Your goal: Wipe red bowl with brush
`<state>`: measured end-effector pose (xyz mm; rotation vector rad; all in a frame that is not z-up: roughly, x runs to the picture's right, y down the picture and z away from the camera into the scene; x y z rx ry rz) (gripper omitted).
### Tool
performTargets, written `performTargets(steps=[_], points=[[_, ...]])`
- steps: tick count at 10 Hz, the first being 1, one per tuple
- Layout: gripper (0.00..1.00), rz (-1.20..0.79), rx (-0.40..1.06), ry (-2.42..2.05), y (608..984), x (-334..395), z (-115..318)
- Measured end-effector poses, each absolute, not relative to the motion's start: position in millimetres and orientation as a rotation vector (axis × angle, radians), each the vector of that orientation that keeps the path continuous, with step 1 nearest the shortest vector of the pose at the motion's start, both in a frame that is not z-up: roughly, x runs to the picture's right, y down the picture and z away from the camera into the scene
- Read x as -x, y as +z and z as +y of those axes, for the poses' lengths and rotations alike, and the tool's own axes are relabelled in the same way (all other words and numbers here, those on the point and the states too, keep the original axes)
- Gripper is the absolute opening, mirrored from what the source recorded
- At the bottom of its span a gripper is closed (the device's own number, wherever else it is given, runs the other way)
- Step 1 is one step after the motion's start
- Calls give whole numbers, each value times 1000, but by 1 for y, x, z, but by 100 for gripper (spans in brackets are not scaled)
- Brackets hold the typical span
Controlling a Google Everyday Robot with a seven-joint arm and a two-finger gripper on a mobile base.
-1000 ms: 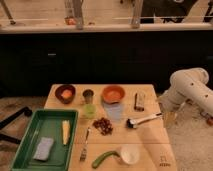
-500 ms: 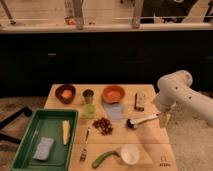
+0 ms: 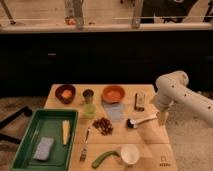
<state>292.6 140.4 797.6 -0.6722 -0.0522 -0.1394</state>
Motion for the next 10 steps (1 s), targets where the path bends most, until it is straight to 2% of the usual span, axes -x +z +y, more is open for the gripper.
performTargets(steps=[4,10], points=[[80,-25,707,-154,824,-299,157],[80,-21,683,-141,826,-303,158]])
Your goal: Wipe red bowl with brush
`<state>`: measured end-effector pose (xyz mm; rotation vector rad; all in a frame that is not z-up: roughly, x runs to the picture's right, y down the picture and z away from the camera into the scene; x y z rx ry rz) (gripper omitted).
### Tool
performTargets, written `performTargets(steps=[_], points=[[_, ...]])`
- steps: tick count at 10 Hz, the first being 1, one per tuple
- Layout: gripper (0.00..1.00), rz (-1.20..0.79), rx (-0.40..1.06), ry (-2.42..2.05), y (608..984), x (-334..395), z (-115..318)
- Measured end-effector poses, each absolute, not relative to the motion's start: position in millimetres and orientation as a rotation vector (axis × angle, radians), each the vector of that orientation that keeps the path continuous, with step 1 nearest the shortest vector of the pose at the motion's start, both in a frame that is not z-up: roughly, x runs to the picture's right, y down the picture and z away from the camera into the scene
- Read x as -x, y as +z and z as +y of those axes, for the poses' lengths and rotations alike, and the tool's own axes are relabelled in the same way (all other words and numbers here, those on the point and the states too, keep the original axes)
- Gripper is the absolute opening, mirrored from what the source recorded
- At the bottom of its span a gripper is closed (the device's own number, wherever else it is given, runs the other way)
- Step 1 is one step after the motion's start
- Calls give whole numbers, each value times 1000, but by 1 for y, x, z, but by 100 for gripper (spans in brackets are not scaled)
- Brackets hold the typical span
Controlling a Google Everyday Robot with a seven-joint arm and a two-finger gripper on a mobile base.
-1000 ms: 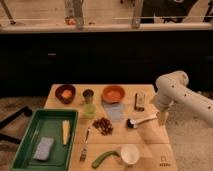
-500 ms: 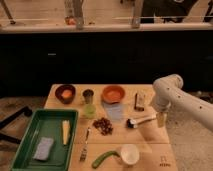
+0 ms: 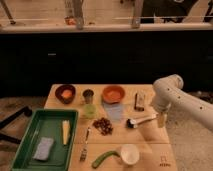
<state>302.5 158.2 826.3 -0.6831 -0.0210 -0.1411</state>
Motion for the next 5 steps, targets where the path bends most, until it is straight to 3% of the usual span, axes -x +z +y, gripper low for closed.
performTargets(steps=[5], points=[[80,-8,627,-131,857,-319,172]])
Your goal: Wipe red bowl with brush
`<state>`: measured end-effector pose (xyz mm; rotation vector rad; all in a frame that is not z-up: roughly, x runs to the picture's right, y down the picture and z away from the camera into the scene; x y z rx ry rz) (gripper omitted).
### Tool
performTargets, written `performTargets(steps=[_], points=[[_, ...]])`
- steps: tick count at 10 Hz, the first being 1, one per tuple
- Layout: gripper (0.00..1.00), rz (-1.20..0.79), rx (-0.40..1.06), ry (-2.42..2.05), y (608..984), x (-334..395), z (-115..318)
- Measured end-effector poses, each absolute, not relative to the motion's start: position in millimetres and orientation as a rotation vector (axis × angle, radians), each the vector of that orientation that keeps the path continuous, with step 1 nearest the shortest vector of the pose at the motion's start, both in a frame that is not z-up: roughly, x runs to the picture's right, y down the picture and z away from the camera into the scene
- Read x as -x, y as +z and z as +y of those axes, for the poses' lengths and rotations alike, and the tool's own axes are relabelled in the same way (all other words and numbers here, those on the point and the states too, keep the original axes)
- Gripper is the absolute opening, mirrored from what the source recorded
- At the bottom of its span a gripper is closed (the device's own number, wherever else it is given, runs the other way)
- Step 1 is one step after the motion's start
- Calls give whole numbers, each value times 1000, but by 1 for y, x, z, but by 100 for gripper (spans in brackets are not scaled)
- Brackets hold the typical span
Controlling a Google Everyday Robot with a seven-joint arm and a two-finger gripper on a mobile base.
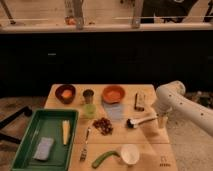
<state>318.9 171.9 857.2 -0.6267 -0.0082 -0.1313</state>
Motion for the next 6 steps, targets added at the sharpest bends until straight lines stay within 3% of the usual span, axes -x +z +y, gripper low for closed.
performTargets(steps=[6], points=[[80,11,668,-195,885,-318,177]])
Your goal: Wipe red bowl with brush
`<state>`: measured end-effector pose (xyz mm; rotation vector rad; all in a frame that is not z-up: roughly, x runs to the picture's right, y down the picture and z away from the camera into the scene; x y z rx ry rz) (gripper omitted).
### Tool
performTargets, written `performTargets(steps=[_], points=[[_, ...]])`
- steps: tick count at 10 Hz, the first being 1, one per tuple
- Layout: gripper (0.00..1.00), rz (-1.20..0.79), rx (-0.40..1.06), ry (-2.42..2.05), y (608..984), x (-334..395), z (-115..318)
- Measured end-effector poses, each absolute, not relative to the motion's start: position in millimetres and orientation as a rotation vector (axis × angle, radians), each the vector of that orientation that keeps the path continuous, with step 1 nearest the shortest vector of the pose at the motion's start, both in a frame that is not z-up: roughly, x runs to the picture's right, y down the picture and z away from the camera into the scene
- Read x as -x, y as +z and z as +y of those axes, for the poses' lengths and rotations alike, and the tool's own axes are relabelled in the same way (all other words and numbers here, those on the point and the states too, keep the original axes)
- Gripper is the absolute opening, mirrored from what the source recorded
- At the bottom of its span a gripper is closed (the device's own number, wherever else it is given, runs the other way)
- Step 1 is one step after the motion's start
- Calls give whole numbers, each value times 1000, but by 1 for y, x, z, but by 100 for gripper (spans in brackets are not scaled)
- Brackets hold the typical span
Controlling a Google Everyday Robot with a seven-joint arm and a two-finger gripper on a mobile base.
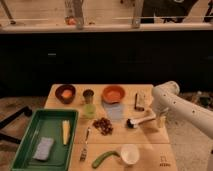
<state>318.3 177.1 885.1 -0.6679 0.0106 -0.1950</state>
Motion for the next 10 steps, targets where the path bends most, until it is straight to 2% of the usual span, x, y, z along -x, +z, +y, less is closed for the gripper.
performTargets(steps=[4,10], points=[[78,12,691,-197,893,-322,181],[19,-19,686,-166,889,-328,180]])
